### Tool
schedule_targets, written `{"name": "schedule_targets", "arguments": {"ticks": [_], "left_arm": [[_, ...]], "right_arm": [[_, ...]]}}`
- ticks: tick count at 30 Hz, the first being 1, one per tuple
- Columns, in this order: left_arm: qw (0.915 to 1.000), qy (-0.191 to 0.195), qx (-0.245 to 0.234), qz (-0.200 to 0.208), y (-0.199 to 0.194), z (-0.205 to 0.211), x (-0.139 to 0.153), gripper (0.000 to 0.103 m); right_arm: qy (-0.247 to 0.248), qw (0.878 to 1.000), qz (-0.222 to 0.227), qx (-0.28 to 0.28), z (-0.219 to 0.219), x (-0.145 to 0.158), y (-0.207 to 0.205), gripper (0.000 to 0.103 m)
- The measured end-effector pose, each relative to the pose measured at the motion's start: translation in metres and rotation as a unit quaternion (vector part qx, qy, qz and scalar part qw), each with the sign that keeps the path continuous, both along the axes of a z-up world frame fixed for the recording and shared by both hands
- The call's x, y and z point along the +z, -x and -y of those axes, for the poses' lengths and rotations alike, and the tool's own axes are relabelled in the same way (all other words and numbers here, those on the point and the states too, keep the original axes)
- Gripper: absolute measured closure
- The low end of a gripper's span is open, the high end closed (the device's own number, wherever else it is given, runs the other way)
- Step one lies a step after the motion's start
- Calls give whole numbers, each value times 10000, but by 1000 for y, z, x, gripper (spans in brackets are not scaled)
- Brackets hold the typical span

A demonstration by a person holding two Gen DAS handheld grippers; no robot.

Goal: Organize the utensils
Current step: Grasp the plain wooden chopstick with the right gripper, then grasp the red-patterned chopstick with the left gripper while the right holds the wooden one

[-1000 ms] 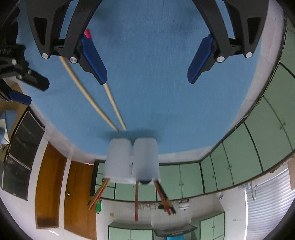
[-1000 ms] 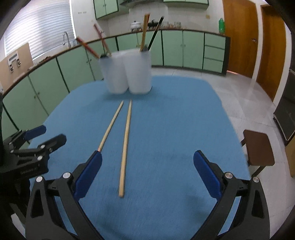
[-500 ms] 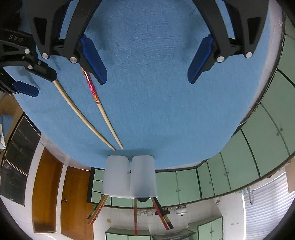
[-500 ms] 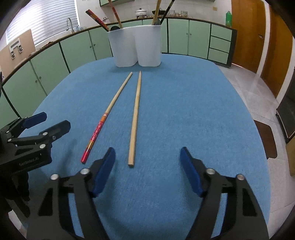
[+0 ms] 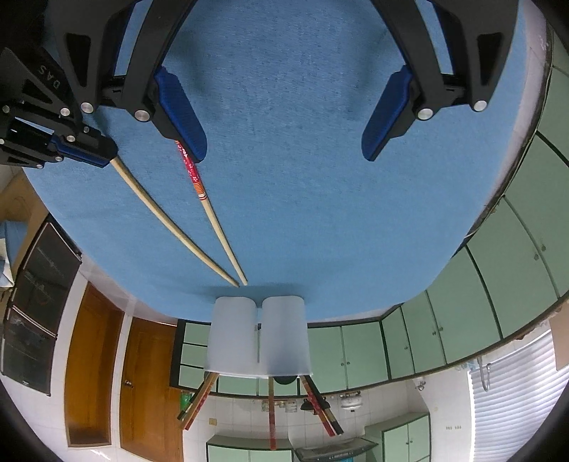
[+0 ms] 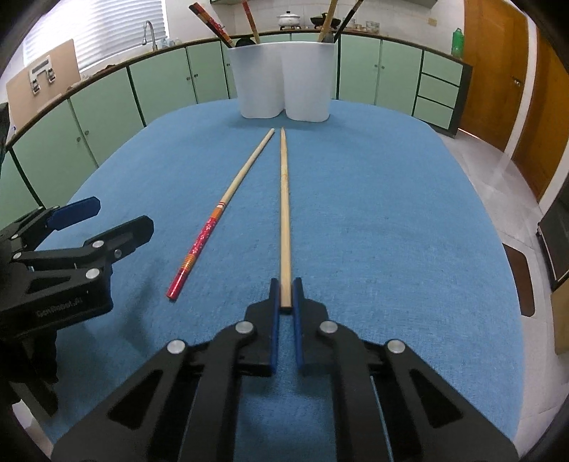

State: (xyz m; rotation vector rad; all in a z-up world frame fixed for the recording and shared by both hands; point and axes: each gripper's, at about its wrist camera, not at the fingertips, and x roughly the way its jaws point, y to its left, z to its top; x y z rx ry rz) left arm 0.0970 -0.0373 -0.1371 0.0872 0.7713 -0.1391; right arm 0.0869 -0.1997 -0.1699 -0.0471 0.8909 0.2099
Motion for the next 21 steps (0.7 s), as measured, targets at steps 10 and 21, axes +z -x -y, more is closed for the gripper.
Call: {"name": "schedule_targets", "arguments": {"ticks": [10,21], "left_arm": [[9996,190,-123,-173,0,14,-2,17],[9980,158,-272,-543,-4,37,-14,31]], "right_arm": [[-62,9985,42,-542,31,3,0,97],[-99,9973,39,-728,51,2,-4,97]]}}
